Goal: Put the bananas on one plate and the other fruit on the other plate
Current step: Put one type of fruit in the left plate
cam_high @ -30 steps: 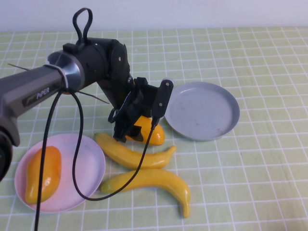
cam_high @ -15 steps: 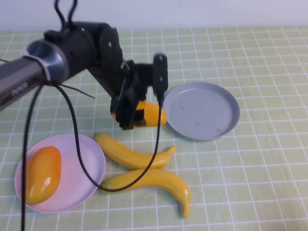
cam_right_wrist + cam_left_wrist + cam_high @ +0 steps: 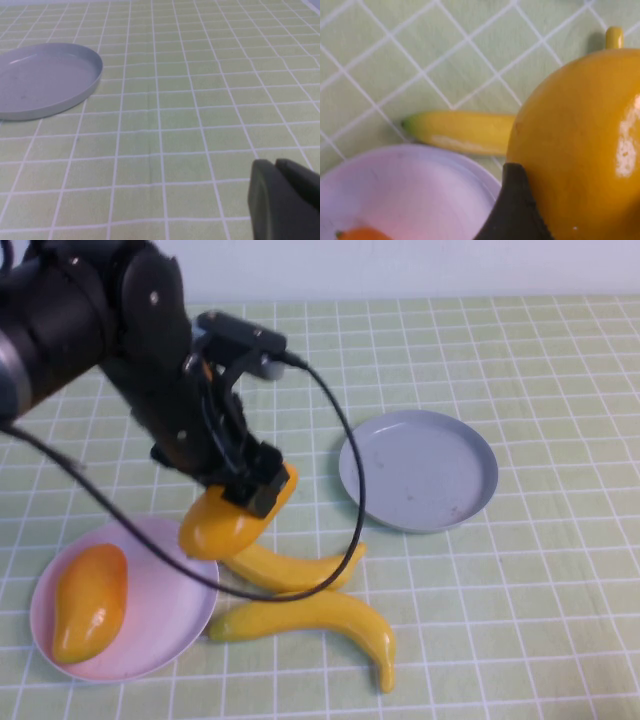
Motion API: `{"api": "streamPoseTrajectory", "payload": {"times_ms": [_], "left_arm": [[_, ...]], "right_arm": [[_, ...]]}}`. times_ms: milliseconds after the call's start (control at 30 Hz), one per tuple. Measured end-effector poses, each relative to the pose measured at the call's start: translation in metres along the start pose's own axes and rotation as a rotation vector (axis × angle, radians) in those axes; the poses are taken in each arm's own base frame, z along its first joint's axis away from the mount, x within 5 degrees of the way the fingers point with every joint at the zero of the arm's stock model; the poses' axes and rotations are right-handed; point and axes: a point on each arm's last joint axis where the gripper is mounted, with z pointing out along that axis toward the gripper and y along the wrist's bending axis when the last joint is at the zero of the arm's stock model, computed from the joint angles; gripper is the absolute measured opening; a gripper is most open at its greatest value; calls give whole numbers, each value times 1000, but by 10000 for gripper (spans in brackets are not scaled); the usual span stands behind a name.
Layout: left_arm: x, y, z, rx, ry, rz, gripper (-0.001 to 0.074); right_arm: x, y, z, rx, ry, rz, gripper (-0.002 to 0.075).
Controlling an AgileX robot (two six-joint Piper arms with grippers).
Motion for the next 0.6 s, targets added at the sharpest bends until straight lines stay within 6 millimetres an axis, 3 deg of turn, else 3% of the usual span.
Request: {"api": "streamPoseTrajectory", "payload": {"times_ms": [133,333,600], "left_arm": [[29,-2,16,1,40,-103,462],[67,12,49,-15,105,-236,462],[76,29,55,-52,89,-308,462]], "right_arm": [[0,0,0,0,0,0,-15],[0,0,0,0,0,0,-16],[0,0,0,0,0,0,-16]]}}
